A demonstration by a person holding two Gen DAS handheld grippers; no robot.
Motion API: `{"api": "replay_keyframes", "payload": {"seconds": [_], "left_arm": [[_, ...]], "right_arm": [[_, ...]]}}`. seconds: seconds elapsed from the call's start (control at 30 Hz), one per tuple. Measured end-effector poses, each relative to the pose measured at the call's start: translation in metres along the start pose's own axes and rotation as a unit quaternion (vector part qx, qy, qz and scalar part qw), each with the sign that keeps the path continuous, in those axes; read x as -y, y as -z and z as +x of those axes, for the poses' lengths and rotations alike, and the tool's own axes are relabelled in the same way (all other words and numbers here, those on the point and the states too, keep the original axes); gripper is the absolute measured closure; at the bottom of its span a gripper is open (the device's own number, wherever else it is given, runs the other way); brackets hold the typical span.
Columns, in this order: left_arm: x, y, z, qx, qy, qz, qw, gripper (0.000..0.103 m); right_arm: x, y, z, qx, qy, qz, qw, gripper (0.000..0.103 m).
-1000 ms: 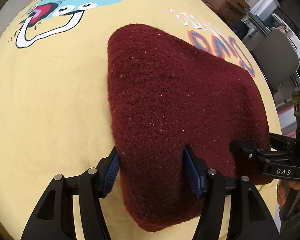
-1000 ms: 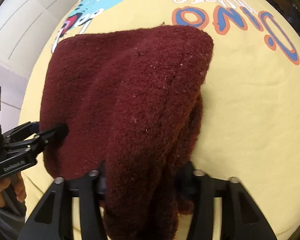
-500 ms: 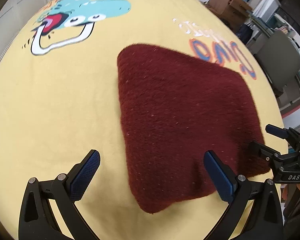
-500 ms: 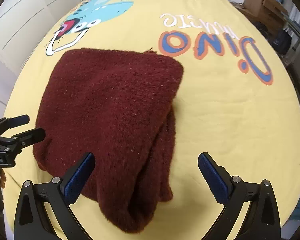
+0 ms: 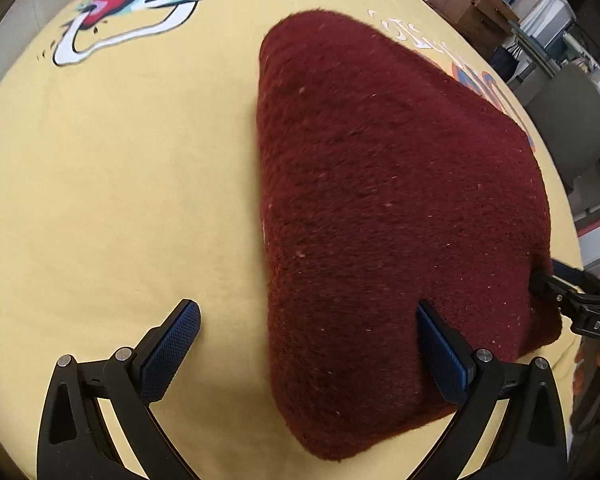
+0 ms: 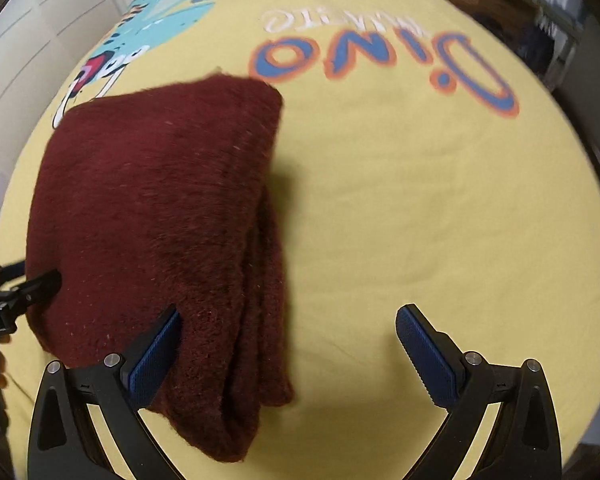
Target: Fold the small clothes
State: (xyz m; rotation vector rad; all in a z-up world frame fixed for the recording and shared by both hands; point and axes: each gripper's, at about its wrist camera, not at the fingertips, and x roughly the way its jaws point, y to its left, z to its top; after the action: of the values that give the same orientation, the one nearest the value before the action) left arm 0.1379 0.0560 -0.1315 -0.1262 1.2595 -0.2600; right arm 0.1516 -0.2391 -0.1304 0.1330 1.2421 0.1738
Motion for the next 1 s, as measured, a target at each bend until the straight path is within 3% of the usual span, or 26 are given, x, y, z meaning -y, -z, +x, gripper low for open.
{"api": "replay_keyframes", "payload": {"seconds": [0.1,0.27,0.5,0.6,1.0], "left_arm": [[-0.002,0.001,-0.001,0.003,0.008,-0.002,1.0000,0.000],[0.009,0.002,-0.019,0.025,-0.014,0.020,0.9994,0.001],[0.024,0.011,-0.069,0.067,-0.054,0.035,0.9957,0.001],[0.033,0.024,-0.092,0.089,-0.082,0.039,0.9919,0.001],[0.030,0.086,-0.154,0.137,-0.128,0.004,0.9822,0.001]], "right_arm": [[0.008,0.005,0.006,0.008,-0.014,0.012,1.000,0.000],[0.000,0.008,-0.005,0.024,-0.006,0.003,1.000,0.000],[-0.022,0.018,-0.062,0.077,0.012,-0.024,0.997,0.000],[-0.027,0.028,-0.087,0.098,0.016,-0.028,0.995,0.000],[-0.034,0.073,-0.165,0.137,0.054,-0.036,0.988,0.000]]}}
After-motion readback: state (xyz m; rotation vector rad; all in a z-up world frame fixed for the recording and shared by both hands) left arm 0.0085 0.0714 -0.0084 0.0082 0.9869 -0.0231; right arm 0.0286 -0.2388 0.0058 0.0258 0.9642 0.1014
